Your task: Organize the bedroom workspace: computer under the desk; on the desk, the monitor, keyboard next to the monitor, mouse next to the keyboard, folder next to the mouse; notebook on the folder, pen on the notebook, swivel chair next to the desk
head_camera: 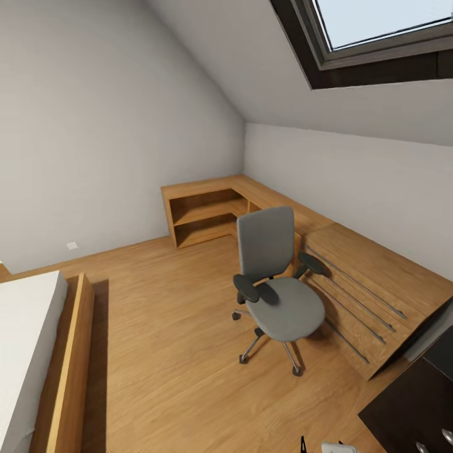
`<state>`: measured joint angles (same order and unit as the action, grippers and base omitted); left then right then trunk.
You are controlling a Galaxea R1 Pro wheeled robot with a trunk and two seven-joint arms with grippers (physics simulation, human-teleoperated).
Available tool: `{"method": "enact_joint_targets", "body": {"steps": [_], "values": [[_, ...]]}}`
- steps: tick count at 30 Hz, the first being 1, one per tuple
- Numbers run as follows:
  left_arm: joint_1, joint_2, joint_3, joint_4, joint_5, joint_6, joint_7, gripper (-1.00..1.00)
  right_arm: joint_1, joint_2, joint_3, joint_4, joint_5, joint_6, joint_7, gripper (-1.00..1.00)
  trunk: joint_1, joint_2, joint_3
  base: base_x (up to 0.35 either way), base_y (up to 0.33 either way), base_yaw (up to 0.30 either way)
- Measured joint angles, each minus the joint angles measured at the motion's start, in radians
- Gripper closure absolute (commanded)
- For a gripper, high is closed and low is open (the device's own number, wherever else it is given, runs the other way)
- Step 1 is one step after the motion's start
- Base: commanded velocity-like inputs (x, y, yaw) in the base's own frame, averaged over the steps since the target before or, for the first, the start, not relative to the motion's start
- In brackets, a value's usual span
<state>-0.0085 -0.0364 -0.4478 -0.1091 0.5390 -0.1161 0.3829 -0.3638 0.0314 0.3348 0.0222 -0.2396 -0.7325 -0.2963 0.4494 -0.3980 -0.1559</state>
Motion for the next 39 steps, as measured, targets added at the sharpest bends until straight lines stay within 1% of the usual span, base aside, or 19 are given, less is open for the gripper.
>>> {"method": "enact_joint_targets", "body": {"steps": [1, 4, 11, 22, 27, 39], "values": [[0.000, 0.000, 0.000, 0.006, 0.000, 0.002, 0.000, -1.00, 0.000, 0.000, 0.000, 0.000, 0.000, 0.000, 0.000, -1.00, 0.000, 0.000, 0.000, 0.000, 0.000, 0.000], [0.000, -0.011, 0.001, 0.022, -0.001, 0.005, 0.000, -1.00, 0.003, -0.007, 0.001, 0.000, 0.001, 0.003, 0.003, -1.00, 0.000, 0.000, 0.000, 0.000, 0.000, 0.000], [0.000, -0.020, 0.001, 0.023, -0.001, 0.007, 0.000, -1.00, 0.017, -0.018, 0.004, 0.000, 0.003, 0.007, 0.006, -1.00, 0.000, 0.000, 0.000, 0.000, 0.000, 0.000], [0.000, -0.022, 0.002, 0.023, -0.001, 0.008, 0.000, -1.00, 0.020, -0.014, 0.005, -0.001, 0.002, 0.006, 0.004, -1.00, 0.000, 0.000, 0.000, 0.000, 0.000, 0.019], [0.000, -0.022, 0.002, 0.023, -0.001, 0.008, 0.001, -1.00, 0.020, -0.011, 0.005, -0.001, 0.001, 0.004, 0.004, -1.00, 0.000, 0.000, 0.000, 0.000, 0.000, 0.189], [0.000, -0.022, 0.002, 0.023, -0.001, 0.008, 0.001, -1.00, 0.020, -0.010, 0.005, -0.001, 0.000, 0.006, 0.004, -1.00, 0.000, 0.000, 0.000, 0.000, 0.000, 0.270]]}}
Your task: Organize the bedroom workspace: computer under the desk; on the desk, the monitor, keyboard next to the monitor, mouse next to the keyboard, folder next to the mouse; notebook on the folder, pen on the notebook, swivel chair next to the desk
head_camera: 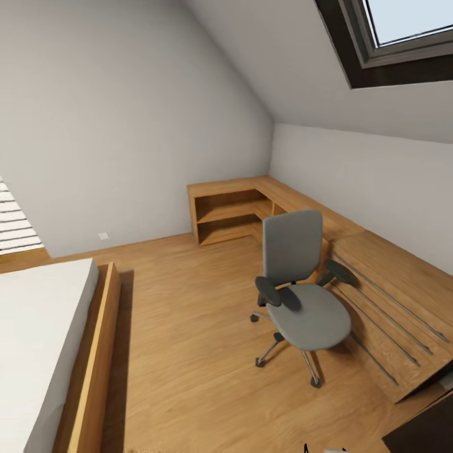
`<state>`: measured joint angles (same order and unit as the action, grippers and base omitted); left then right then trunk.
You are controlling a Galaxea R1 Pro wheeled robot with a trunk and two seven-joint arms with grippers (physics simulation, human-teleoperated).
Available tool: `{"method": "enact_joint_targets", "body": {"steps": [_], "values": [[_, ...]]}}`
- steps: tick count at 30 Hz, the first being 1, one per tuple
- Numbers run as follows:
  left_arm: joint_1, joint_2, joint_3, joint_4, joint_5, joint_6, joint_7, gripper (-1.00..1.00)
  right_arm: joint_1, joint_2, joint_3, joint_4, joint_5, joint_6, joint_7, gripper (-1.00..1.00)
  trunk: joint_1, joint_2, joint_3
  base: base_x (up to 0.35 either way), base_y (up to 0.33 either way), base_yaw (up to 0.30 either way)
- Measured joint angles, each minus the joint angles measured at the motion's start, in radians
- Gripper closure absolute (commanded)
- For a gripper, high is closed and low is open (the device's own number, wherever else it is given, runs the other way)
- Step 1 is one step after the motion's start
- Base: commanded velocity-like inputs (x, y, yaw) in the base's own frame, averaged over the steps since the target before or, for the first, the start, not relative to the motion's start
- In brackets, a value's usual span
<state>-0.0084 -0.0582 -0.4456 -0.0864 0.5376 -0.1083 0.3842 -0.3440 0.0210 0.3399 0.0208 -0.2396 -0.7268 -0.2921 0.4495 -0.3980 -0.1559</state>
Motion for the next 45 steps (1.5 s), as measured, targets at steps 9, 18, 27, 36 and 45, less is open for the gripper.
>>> {"method": "enact_joint_targets", "body": {"steps": [9, 18, 27, 36, 45], "values": [[0.000, 0.000, 0.001, 0.000, 0.000, 0.000, 0.000, -1.00, 0.000, 0.000, 0.001, 0.000, 0.001, 0.001, 0.000, -1.00, 0.000, 0.000, 0.000, 0.000, 0.000, 0.277], [0.000, 0.000, 0.001, 0.000, 0.001, 0.000, 0.000, -1.00, 0.000, 0.001, 0.001, 0.001, 0.001, 0.002, 0.000, -1.00, 0.000, 0.000, 0.000, 0.000, 0.000, 0.277], [0.000, 0.000, 0.002, -0.001, 0.004, -0.004, 0.000, -1.00, 0.000, 0.001, 0.001, 0.001, 0.003, 0.002, 0.000, -1.00, 0.000, 0.000, 0.000, 0.000, 0.000, 0.277], [0.000, 0.001, 0.001, -0.003, 0.009, -0.160, -0.004, -1.00, 0.000, 0.001, 0.001, 0.001, 0.003, 0.003, 0.000, -1.00, 0.000, 0.000, 0.000, 0.000, 0.000, 0.277], [0.000, 0.025, 0.005, -0.188, 0.011, -0.199, 0.000, -1.00, 0.000, 0.000, 0.000, 0.000, 0.003, 0.004, 0.000, -1.00, 0.000, 0.000, 0.000, 0.000, 0.000, 0.277]]}}
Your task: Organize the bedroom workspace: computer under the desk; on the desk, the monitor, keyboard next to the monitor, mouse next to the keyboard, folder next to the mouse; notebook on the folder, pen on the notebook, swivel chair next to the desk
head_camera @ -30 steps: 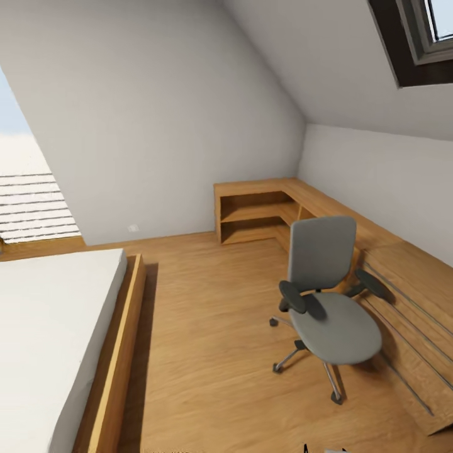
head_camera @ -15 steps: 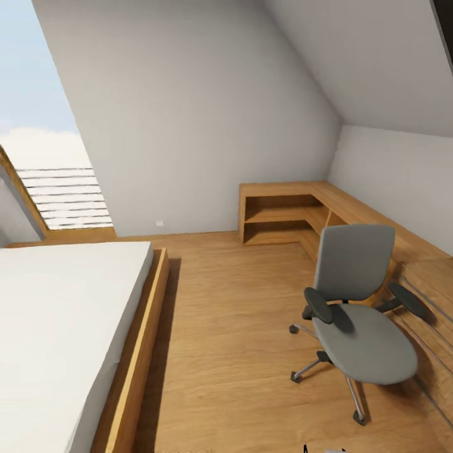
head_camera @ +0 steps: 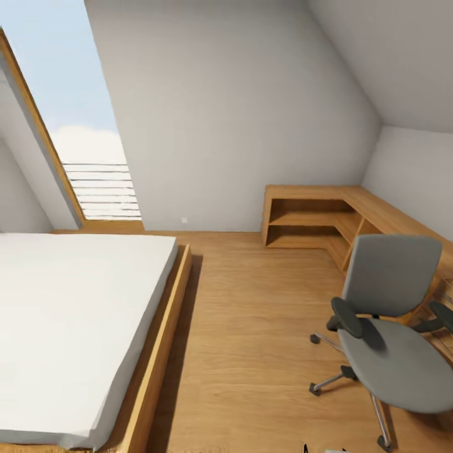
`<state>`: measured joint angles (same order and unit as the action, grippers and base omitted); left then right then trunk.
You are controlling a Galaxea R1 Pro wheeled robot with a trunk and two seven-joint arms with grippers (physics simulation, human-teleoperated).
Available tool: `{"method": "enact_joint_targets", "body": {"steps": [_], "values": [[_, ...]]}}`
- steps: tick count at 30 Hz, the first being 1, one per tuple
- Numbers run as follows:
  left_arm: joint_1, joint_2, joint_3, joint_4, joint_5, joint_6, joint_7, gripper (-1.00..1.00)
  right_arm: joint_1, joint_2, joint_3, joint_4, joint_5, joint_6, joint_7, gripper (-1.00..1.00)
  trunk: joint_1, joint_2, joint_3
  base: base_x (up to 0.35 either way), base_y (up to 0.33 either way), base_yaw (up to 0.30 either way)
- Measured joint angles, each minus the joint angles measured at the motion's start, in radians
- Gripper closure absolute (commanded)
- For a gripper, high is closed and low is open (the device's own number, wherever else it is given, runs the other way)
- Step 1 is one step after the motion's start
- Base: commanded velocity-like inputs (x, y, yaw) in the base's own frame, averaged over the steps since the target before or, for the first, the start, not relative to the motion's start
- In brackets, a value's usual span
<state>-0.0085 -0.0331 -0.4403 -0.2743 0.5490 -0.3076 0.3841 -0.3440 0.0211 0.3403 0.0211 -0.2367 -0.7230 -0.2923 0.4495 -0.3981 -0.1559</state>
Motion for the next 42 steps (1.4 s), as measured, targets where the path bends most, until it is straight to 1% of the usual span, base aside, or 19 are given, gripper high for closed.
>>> {"method": "enact_joint_targets", "body": {"steps": [3, 8, 11, 13, 15, 17, 20, 23, 26, 29, 32, 33, 42], "values": [[0.000, 0.012, 0.002, -0.061, 0.001, -0.001, 0.001, -1.00, 0.000, -0.001, -0.001, 0.000, 0.000, 0.000, 0.000, -1.00, 0.000, 0.000, 0.000, 0.000, 0.000, 0.277], [-0.001, 0.021, 0.004, -0.150, -0.001, -0.003, 0.001, -1.00, 0.000, -0.002, -0.002, 0.000, -0.001, 0.000, 0.000, -1.00, 0.000, 0.000, 0.000, 0.000, 0.000, 0.277], [-0.002, 0.029, 0.009, -0.186, 0.002, -0.005, -0.003, -1.00, 0.000, -0.003, -0.002, 0.000, -0.001, 0.000, 0.000, -1.00, 0.000, 0.000, 0.000, 0.000, 0.000, 0.275], [-0.002, 0.031, 0.011, -0.191, 0.003, -0.008, -0.005, -1.00, 0.000, -0.003, -0.002, 0.000, -0.001, 0.000, 0.000, -1.00, 0.000, 0.000, 0.000, 0.000, 0.000, 0.241], [-0.002, 0.031, 0.011, -0.192, -0.001, -0.016, -0.007, -1.00, 0.000, -0.004, -0.002, 0.000, -0.001, 0.000, 0.000, -1.00, 0.000, 0.000, 0.000, 0.000, 0.000, 0.166], [-0.002, 0.030, 0.010, -0.188, -0.004, -0.040, -0.008, -1.00, 0.000, -0.005, -0.002, 0.000, -0.001, 0.000, 0.000, -1.00, 0.000, 0.000, 0.000, 0.000, 0.000, 0.106], [-0.002, 0.030, 0.009, -0.167, -0.005, -0.094, -0.011, -1.00, 0.000, -0.005, -0.002, 0.000, -0.001, -0.001, 0.000, -1.00, 0.000, 0.000, 0.000, 0.000, 0.000, 0.061], [-0.002, 0.030, 0.004, -0.120, -0.008, -0.157, -0.013, -1.00, 0.000, -0.005, -0.002, 0.000, 0.000, -0.001, 0.000, -1.00, 0.000, 0.000, 0.000, 0.000, 0.000, 0.031], [-0.002, 0.030, -0.007, -0.077, -0.009, -0.219, -0.014, -1.00, 0.000, -0.004, -0.001, 0.000, 0.000, -0.001, 0.000, -1.00, 0.000, 0.000, 0.000, 0.000, 0.000, 0.016], [-0.002, 0.030, -0.024, -0.052, -0.009, -0.265, -0.015, -1.00, 0.000, -0.004, -0.002, 0.000, 0.000, -0.001, 0.000, -1.00, 0.000, 0.000, 0.000, 0.000, 0.000, 0.008], [-0.002, 0.030, -0.042, -0.039, -0.009, -0.290, -0.015, -1.00, 0.000, -0.005, -0.002, 0.000, 0.000, -0.002, 0.000, -1.00, 0.000, 0.000, 0.000, 0.070, 0.000, 0.004], [-0.002, 0.029, -0.054, -0.034, -0.009, -0.300, -0.015, -1.00, 0.000, -0.005, -0.002, 0.000, 0.000, -0.002, 0.000, -1.00, 0.000, 0.000, 0.000, 0.182, -0.006, 0.002], [-0.002, 0.027, -0.104, -0.025, -0.008, -0.313, -0.013, -1.00, 0.000, -0.006, -0.001, 0.000, 0.000, -0.002, 0.000, -1.00, -0.001, 0.000, 0.000, 0.268, -0.089, 0.001]]}}
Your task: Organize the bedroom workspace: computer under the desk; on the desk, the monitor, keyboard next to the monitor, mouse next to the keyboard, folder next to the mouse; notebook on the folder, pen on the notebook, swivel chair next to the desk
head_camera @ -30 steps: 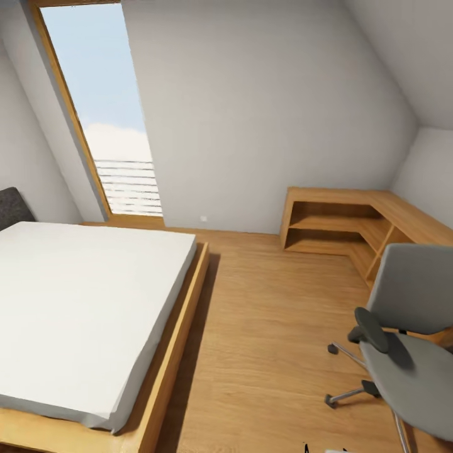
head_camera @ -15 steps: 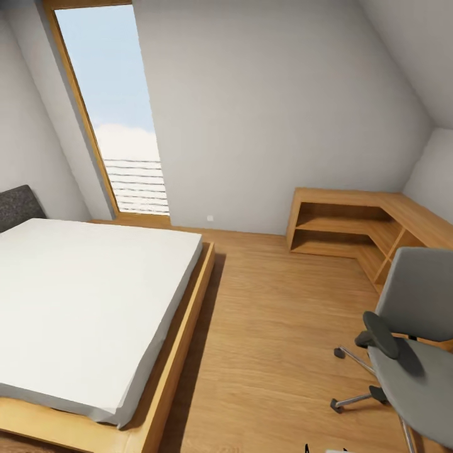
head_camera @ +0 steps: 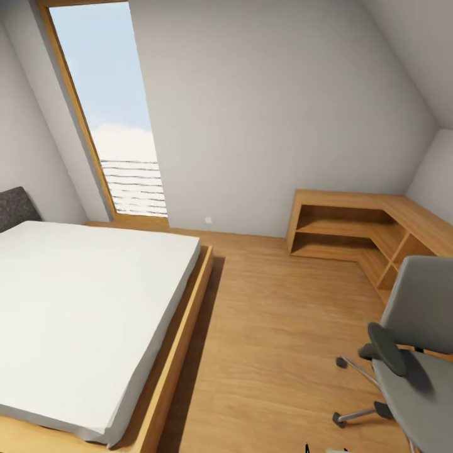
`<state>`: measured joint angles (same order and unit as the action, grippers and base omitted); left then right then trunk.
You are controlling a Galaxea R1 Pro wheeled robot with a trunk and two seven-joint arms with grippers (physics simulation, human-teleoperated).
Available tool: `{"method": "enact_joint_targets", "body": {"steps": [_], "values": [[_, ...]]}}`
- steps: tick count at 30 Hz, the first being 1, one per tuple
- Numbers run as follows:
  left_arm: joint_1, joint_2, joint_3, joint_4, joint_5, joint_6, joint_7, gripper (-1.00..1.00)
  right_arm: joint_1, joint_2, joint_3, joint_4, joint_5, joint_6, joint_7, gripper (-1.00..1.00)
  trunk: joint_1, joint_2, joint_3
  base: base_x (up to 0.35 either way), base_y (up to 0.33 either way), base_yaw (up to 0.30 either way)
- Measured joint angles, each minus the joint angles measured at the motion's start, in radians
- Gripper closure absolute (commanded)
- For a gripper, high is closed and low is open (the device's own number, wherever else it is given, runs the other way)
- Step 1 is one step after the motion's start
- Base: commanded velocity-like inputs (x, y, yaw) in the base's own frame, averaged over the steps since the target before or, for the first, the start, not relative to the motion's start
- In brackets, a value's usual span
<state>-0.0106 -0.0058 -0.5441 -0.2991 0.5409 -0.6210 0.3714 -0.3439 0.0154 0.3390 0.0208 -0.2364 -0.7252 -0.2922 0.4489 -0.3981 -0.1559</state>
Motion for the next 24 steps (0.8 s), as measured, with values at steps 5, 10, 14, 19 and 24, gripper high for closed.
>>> {"method": "enact_joint_targets", "body": {"steps": [5, 10, 14, 19, 24], "values": [[0.000, -0.005, -0.011, 0.001, 0.000, -0.001, 0.000, -1.00, 0.000, 0.001, 0.000, 0.000, 0.000, 0.000, 0.000, -1.00, 0.000, 0.000, 0.000, 0.310, -0.144, 0.000], [-0.001, -0.013, -0.014, 0.003, 0.001, 0.000, 0.001, -1.00, 0.000, 0.001, 0.000, 0.000, 0.000, 0.000, 0.000, -1.00, 0.000, 0.000, 0.000, 0.316, -0.153, 0.000], [0.000, -0.016, -0.015, 0.003, 0.001, -0.001, 0.001, -1.00, 0.000, 0.000, -0.001, 0.000, 0.000, 0.000, 0.000, -1.00, 0.000, 0.000, 0.000, 0.318, -0.156, -0.043], [-0.001, -0.017, -0.015, 0.003, 0.001, -0.002, 0.002, -1.00, 0.000, 0.001, 0.000, 0.000, 0.001, 0.000, 0.001, -1.00, 0.000, 0.000, 0.001, 0.273, -0.135, -0.154], [0.000, -0.018, -0.014, 0.003, 0.001, -0.003, 0.006, -1.00, 0.000, 0.002, 0.001, 0.000, 0.001, 0.000, 0.001, -1.00, 0.000, 0.000, 0.002, 0.088, -0.046, -0.222]]}}
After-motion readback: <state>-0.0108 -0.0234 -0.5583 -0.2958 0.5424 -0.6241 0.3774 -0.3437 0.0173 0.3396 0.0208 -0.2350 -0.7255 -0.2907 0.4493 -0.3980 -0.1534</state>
